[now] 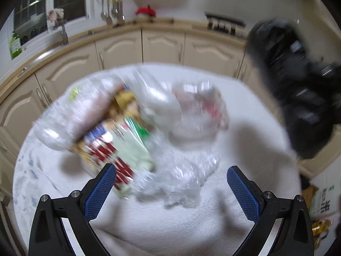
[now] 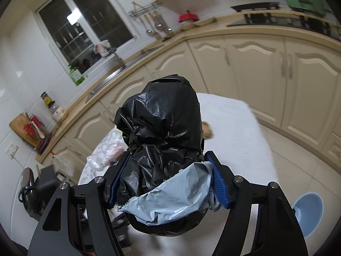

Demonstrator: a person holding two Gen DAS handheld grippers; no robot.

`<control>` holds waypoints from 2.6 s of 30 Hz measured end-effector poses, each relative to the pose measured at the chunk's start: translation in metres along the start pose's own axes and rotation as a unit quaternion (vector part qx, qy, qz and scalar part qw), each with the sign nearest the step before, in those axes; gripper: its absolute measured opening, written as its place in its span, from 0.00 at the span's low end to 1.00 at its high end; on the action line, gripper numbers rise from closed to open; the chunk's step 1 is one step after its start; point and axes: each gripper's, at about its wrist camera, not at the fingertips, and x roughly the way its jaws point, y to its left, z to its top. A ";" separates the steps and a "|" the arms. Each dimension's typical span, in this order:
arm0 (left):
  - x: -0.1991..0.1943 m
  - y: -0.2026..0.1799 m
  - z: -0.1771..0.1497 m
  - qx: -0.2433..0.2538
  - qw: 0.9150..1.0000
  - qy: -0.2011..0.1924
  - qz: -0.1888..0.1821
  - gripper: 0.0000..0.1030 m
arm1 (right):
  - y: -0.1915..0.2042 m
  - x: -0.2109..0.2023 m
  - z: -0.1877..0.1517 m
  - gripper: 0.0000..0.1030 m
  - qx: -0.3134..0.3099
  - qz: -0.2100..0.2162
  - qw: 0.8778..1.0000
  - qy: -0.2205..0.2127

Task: Collect trash
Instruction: 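Grasp the black bag with the right tool while the left tool grasps clear bubble wrap, then carry both items to the blue bin and open both tools over it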

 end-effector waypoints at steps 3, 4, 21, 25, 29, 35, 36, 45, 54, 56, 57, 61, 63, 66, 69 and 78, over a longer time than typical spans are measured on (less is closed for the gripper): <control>0.010 -0.004 0.000 -0.002 1.000 0.007 -0.002 0.78 | -0.014 -0.008 -0.002 0.68 0.012 -0.008 1.000 -0.003; 0.009 -0.004 0.002 -0.001 1.000 0.001 -0.011 0.67 | -0.017 -0.010 -0.003 0.68 0.014 -0.010 1.000 -0.004; -0.027 0.008 -0.002 -0.013 0.998 -0.025 -0.061 0.20 | -0.059 -0.042 -0.014 0.68 0.054 -0.018 0.998 -0.021; -0.044 0.003 0.005 -0.007 0.997 -0.044 -0.059 0.20 | -0.067 -0.055 -0.015 0.68 0.058 -0.020 0.998 -0.033; -0.058 -0.015 0.015 0.012 0.996 -0.063 -0.062 0.20 | -0.077 -0.071 -0.016 0.68 0.063 -0.024 0.997 -0.048; -0.066 -0.049 0.032 0.042 0.991 -0.088 -0.089 0.20 | -0.096 -0.101 -0.021 0.68 0.079 -0.041 0.993 -0.073; -0.067 -0.057 0.035 0.048 0.990 -0.093 -0.096 0.20 | -0.102 -0.109 -0.022 0.68 0.084 -0.047 0.992 -0.079; -0.053 -0.118 0.056 0.098 0.976 -0.104 -0.164 0.20 | -0.161 -0.174 -0.042 0.68 0.132 -0.110 0.978 -0.122; 0.005 -0.193 0.077 0.147 0.957 -0.057 -0.244 0.20 | -0.249 -0.229 -0.079 0.68 0.215 -0.191 0.947 -0.140; 0.024 -0.213 0.080 0.160 0.951 -0.038 -0.261 0.20 | -0.266 -0.236 -0.087 0.68 0.232 -0.201 0.941 -0.140; 0.032 -0.221 0.082 0.165 0.949 -0.030 -0.266 0.20 | -0.276 -0.237 -0.092 0.68 0.242 -0.209 0.938 -0.138; 0.080 -0.260 0.089 0.183 0.940 0.017 -0.286 0.20 | -0.312 -0.234 -0.107 0.68 0.273 -0.226 0.927 -0.125; 0.103 -0.281 0.092 0.193 0.937 0.046 -0.286 0.20 | -0.329 -0.229 -0.112 0.68 0.283 -0.231 0.923 -0.118; 0.135 -0.313 0.100 0.203 0.933 0.081 -0.287 0.20 | -0.351 -0.221 -0.119 0.68 0.300 -0.233 0.919 -0.107; 0.172 -0.346 0.101 0.214 0.927 0.120 -0.284 0.20 | -0.374 -0.208 -0.126 0.68 0.318 -0.234 0.914 -0.094; 0.282 -0.417 0.092 0.223 0.911 0.229 -0.259 0.70 | -0.436 -0.164 -0.156 0.75 0.385 -0.229 0.893 -0.043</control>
